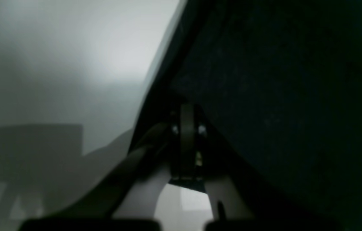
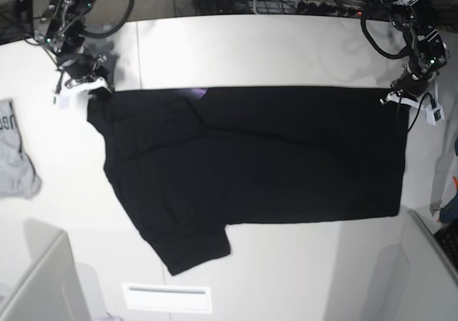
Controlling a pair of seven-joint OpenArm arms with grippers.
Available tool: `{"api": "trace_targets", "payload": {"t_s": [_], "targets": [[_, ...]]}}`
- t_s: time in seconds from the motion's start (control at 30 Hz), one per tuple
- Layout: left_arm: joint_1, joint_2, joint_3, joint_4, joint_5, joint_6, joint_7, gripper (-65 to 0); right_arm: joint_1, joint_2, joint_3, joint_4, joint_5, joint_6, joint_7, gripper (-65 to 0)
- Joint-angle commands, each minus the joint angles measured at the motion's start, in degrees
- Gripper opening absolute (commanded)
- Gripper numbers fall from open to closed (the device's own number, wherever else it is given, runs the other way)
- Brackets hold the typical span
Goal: Fold the T-shirt properly
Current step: 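Lower the edge and release it with both grippers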
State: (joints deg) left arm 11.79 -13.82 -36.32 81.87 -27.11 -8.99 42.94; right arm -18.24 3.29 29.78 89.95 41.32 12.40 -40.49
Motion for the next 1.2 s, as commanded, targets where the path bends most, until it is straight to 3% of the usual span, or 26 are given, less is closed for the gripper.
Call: {"api": "trace_targets", "payload": {"t_s": [0.0, 0.13, 0.27, 0.37, 0.43, 0.47, 0.5, 0.6, 0.67, 0.7, 0.77, 0.97, 1.17], "targets": [[0.91, -0.29, -0.04, -0.15, 3.51, 1.92, 4.67, -65.0, -0.09, 0.53, 0.42, 2.22, -0.13, -0.32, 0.36, -65.0], [0.47, -0.20, -0.12, 0.99, 3.51, 1.92, 4.67, -65.0, -1.06, 0.27, 0.07, 10.31, -0.13, -0.40, -1.40, -65.0], [0.91, 0.15, -0.92, 7.76, 2.98, 1.83, 4.93, -65.0, -0.88, -2.72, 4.81, 14.88, -0.05, -0.40, -5.44, -65.0], [4.34, 0.24, -6.72, 12.68, -3.00, 1.83, 5.02, -65.0, -0.97, -7.03, 11.58, 15.15, -0.05, 0.12, -6.06, -65.0], [7.15, 0.15, -11.20, 14.62, -9.33, 1.83, 5.02, -65.0, -0.88, -7.99, 14.57, 14.80, -0.05, 0.30, -7.20, -65.0], [8.82, 0.07, -12.96, 15.15, -12.32, 1.83, 5.02, -65.0, -0.88, -7.99, 15.10, 14.09, -0.05, 1.09, -7.91, -59.6], [10.32, -0.02, -14.54, 15.32, -15.57, 1.83, 5.02, -65.0, -0.88, -7.99, 15.27, 12.60, -0.05, 2.59, -8.26, -48.3], [13.39, -0.20, -16.39, 14.97, -21.19, 1.83, 4.93, -41.3, -0.53, -7.90, 15.63, 7.85, -0.22, 6.80, -7.38, -22.7], [14.19, -0.20, -17.18, 15.06, -21.90, 1.83, 4.93, -26.8, 0.53, -7.82, 15.63, 4.42, -0.57, 8.39, -6.50, -15.9], [14.27, 0.15, -17.71, 14.79, -21.81, 1.83, 4.93, -20.1, 1.05, -7.55, 15.63, 2.14, -0.57, 8.65, -6.06, -15.5], [14.36, 0.24, -18.59, 13.30, -21.81, 1.83, 4.93, -13.7, 2.11, -6.41, 15.10, -1.20, -0.57, 8.65, -5.44, -16.8], [10.14, -0.11, -18.32, 1.87, -21.81, 1.83, 4.67, -18.4, 3.69, -5.88, 14.84, -3.75, -0.57, 9.00, -5.62, -24.3], [6.36, -0.99, -11.03, -1.38, -21.72, 1.83, 4.49, -18.6, 3.34, -5.97, 9.91, -3.58, -0.57, 8.74, -5.27, -26.0]]}}
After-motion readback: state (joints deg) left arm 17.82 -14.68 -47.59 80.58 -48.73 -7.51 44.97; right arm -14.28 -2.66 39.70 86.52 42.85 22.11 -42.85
